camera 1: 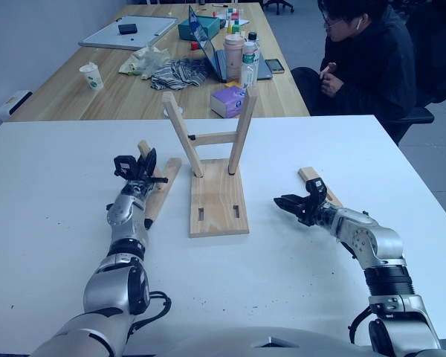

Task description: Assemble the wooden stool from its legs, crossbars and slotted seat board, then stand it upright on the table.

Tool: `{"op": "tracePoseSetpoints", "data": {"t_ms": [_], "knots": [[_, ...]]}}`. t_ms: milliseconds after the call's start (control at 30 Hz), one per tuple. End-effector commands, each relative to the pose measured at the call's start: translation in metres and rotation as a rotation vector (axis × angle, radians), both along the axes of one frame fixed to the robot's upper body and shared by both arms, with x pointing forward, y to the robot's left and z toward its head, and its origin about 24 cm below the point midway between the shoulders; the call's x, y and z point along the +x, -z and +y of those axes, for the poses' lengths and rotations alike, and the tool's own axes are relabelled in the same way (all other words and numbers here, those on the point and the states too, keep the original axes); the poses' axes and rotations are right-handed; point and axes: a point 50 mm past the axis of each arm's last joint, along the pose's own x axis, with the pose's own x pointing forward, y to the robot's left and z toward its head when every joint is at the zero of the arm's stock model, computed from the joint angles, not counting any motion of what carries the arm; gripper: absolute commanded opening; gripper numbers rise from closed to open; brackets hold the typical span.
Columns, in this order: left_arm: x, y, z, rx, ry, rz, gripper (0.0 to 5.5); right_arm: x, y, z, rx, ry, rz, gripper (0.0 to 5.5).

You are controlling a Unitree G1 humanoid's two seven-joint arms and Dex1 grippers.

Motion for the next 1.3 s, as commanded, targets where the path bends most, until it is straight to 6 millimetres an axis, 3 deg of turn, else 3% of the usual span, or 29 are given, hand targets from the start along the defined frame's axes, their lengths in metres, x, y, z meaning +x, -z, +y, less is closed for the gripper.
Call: {"op": "tracePoseSetpoints", "data": {"t_ms": [33, 367, 667, 900, 933, 1300], "knots": [[-0.035, 0.048, 0.004, -0.006, -0.025, 0.195, 0.38, -0.001, 0.0, 0.001, -0.01, -0.01, -0.007, 1.76], [-0.082, 0.085, 0.013, 0.002, -0.077, 0.316, 0.38, -0.001, -0.001, 0.001, -0.017, -0.021, -0.009, 1.76], [-0.068, 0.064, 0.011, 0.025, -0.046, 0.191, 0.38, -0.001, -0.001, 0.001, -0.016, -0.007, -0.015, 1.76], [-0.065, 0.059, 0.015, 0.036, -0.093, 0.175, 0.38, 0.0, -0.001, -0.001, -0.021, -0.006, -0.021, 1.76], [-0.065, 0.057, 0.016, 0.043, -0.102, 0.168, 0.75, 0.0, -0.002, -0.001, -0.022, -0.006, -0.022, 1.76], [-0.06, 0.01, 0.038, 0.088, -0.079, 0.043, 2.49, -0.002, 0.002, 0.002, -0.018, 0.002, -0.025, 1.76]]}}
